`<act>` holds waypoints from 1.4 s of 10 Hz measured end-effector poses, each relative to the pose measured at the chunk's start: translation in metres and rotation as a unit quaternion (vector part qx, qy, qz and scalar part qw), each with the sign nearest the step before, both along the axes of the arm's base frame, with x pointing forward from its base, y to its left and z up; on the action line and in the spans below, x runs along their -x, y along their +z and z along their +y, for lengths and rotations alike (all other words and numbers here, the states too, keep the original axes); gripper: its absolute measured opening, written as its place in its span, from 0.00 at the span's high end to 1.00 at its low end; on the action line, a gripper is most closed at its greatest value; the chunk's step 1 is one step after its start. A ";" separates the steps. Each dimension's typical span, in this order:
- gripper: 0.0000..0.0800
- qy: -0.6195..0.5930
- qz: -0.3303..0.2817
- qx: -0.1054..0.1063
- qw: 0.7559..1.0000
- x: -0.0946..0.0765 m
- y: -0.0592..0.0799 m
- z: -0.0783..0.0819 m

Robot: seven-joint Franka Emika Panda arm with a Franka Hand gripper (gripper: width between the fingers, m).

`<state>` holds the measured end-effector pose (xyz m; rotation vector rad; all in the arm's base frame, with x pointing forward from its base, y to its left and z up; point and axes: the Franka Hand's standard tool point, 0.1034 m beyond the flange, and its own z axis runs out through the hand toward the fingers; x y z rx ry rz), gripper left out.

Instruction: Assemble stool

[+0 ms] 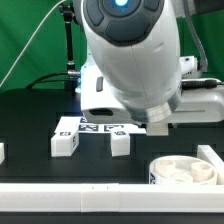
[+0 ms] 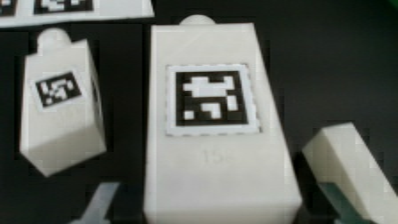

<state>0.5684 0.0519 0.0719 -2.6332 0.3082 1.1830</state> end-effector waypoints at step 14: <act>0.58 -0.018 -0.425 0.078 0.902 -0.078 0.066 0.005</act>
Offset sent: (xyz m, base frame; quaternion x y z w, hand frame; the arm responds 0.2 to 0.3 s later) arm 0.0130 -0.0126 0.0312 -0.0230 0.1699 -0.0458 0.9841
